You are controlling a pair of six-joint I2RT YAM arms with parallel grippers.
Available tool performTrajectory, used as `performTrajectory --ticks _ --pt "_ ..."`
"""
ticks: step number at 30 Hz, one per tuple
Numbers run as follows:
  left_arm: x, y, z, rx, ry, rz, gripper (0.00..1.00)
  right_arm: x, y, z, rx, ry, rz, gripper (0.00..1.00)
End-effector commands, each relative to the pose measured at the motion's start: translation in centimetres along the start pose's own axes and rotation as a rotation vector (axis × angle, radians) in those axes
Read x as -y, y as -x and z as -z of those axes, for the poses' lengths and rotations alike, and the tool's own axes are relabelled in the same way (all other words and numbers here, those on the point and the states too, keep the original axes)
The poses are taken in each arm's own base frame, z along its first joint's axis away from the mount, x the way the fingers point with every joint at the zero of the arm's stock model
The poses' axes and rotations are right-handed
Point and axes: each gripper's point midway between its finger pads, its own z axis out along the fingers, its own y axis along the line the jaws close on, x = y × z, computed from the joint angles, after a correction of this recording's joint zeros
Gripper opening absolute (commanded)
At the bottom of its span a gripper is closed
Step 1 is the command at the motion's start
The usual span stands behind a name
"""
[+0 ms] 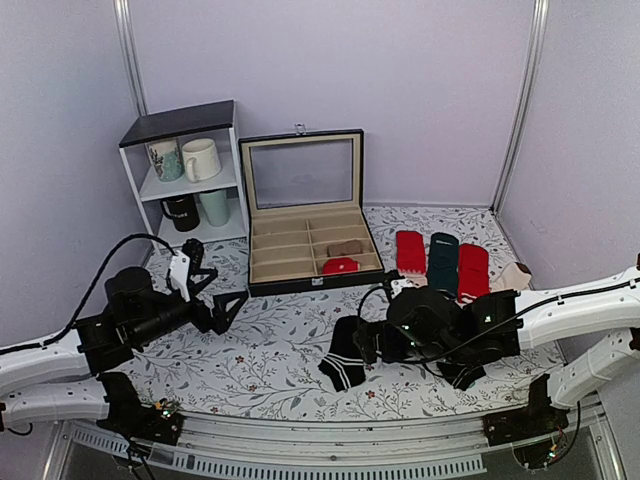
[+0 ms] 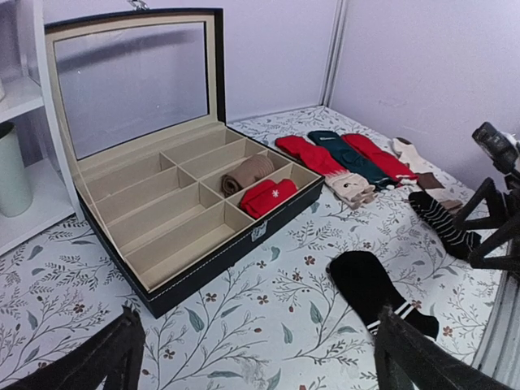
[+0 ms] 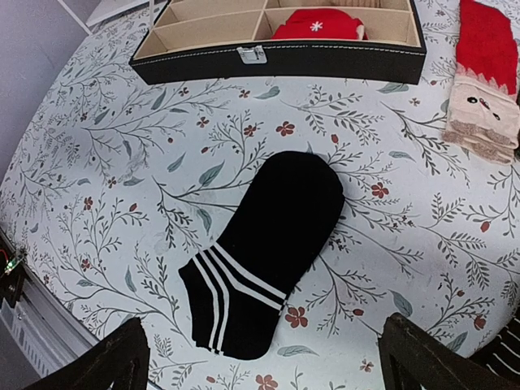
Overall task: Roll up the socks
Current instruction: Roll a pair of socks at the center of the board.
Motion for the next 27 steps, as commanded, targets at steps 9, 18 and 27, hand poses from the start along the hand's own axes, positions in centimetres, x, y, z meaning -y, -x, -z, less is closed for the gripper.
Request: performTrajectory --ticks 9,18,27 --pt "-1.0 -1.5 -2.2 -0.062 0.112 -0.005 0.99 1.1 -0.3 -0.7 0.033 -0.033 0.018 1.0" --pt "1.5 -2.7 -0.6 0.015 -0.074 -0.051 0.99 -3.7 -3.9 -1.4 0.049 0.335 0.211 1.0" --pt "3.3 -6.0 0.0 -0.04 -0.16 -0.08 0.99 -7.6 -7.6 -3.1 -0.007 0.455 0.515 0.92"
